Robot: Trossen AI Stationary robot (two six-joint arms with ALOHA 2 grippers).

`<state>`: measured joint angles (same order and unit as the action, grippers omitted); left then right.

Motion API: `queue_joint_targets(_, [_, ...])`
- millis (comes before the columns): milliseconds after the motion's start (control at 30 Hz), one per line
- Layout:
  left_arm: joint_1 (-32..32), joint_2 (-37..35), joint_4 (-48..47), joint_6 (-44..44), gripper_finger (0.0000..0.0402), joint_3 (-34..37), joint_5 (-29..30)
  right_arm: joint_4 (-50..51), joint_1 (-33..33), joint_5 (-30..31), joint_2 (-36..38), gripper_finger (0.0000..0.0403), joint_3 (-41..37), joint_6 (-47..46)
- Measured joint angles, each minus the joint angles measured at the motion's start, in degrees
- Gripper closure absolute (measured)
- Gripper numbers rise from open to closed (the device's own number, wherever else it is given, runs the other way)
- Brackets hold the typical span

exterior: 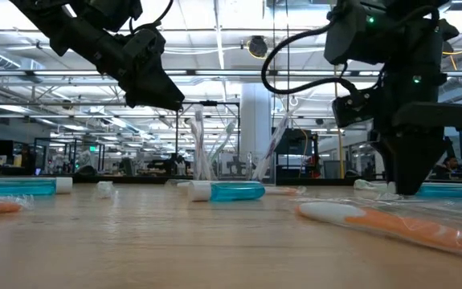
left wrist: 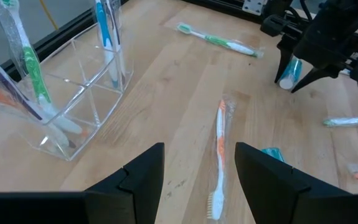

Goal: Pick & Place toothbrushing station
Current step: Put the blue mouthwash bottle into the transparent organizer

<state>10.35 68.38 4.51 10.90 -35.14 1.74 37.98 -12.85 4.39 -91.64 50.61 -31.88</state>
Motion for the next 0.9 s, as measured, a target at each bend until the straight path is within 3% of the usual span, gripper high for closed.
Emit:
queue_joint_targets(200, [0.0, 0.0, 0.0, 0.0, 0.0199, 0.0, 0.0, -4.3, 0.5, -0.2, 0.2, 0.0252, -3.3, 0.0])
queue_joint_targets(467, [0.0, 0.0, 0.0, 0.0, 0.0199, 0.0, 0.0, -3.1, 0.5, -1.5, 0.0, 0.0315, -3.7, 0.2])
queue_joint_targets(667, [0.0, 0.0, 0.0, -0.1, 0.0199, 0.0, 0.0, -7.8, 0.5, -1.2, 0.2, 0.0315, -3.3, 3.6])
queue_joint_targets(767, [0.0, 0.0, 0.4, -0.1, 0.0199, 0.0, 0.0, -12.3, 0.5, 1.9, -0.5, 0.0314, -0.7, 5.4])
queue_joint_targets(900, [0.0, 0.0, 1.8, -0.2, 0.0199, 0.0, 0.1, -20.7, 1.1, 11.0, -0.1, 0.0310, 3.3, 10.9])
